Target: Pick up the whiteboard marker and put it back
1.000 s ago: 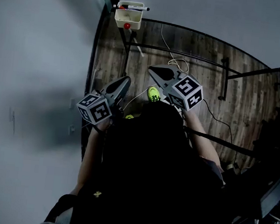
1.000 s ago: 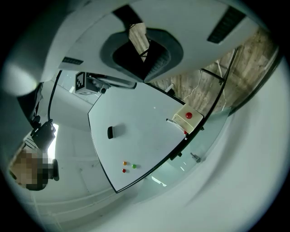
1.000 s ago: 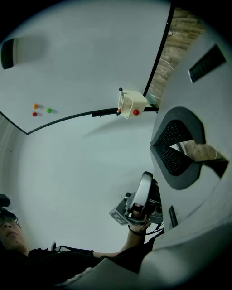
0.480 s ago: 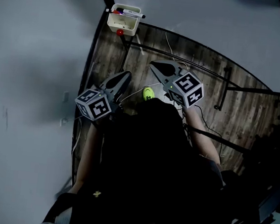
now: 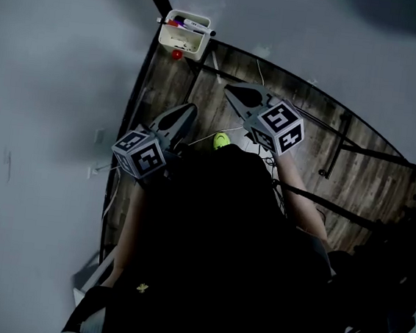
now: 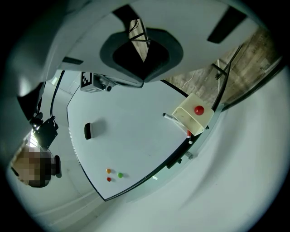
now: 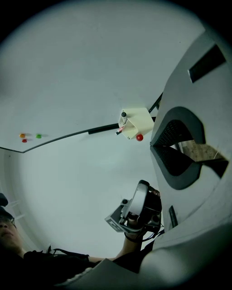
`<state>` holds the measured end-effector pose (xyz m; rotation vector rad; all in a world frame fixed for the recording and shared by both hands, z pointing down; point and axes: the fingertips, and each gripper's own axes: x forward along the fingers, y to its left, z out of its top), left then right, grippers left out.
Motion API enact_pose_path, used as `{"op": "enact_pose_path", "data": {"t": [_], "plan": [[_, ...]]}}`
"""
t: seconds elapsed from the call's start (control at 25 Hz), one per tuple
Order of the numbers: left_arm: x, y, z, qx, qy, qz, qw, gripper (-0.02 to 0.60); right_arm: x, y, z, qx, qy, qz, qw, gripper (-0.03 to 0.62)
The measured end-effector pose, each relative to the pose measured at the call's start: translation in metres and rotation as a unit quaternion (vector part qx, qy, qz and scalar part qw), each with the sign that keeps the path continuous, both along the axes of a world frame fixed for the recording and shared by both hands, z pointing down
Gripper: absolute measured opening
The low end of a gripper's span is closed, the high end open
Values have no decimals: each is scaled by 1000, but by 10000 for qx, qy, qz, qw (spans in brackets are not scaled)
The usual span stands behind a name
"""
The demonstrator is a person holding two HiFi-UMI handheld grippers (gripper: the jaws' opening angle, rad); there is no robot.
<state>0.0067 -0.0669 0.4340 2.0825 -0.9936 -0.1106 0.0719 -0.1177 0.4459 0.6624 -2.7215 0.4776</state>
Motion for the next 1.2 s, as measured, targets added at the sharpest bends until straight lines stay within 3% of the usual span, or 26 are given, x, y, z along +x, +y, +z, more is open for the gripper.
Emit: {"op": "enact_pose_path", "data": {"t": [0.44, 0.68, 1.2], "plan": [[-24, -12, -3, -11, 20, -423, 9991, 32, -7, -25, -2, 102, -165, 78, 9998, -3], [-31, -30, 4, -49, -7, -254, 9997, 32, -12, -53, -5, 231, -216, 328, 9990, -2], [-71, -81, 2, -58, 67, 186, 9998, 32, -39, -108, 2, 159, -113, 981, 9950, 167]]}}
